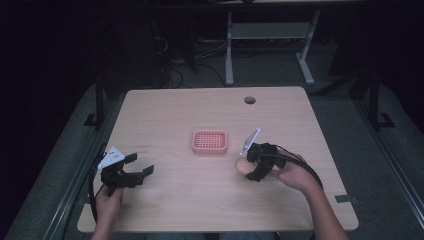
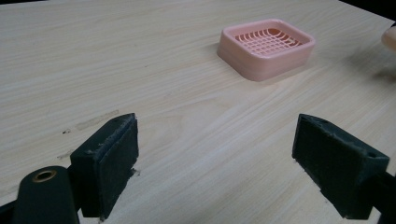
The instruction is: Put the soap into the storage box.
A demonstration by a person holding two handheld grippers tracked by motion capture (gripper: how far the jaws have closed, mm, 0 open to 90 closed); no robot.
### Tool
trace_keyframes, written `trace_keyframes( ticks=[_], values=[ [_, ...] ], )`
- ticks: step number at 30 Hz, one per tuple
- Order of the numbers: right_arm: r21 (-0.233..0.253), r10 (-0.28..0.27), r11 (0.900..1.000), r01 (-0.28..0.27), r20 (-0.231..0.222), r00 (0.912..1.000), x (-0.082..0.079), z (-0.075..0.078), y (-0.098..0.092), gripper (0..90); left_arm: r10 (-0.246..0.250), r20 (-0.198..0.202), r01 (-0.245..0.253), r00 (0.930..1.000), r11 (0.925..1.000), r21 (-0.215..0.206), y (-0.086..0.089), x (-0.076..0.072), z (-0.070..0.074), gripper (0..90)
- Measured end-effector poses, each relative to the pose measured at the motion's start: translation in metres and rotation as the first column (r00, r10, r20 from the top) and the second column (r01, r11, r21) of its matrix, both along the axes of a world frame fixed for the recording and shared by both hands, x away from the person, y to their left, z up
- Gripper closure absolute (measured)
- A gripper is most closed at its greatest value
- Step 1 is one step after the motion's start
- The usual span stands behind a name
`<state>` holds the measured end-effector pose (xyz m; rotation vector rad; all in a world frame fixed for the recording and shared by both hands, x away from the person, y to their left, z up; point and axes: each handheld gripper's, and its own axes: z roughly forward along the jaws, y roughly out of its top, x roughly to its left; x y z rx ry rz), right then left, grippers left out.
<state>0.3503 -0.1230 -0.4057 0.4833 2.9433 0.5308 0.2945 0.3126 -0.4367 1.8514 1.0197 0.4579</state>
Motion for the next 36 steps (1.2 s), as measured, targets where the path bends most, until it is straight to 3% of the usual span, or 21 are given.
trace_keyframes(
  ticks=[36],
  values=[
    [0.033, 0.029, 0.999, -0.03, 0.004, 0.9996, 0.029, 0.021, 0.021, 32.0, 0.001, 0.007, -0.001, 1.0, 0.9999, -0.011, 0.0, 0.0, 0.0, 14.2]
  ],
)
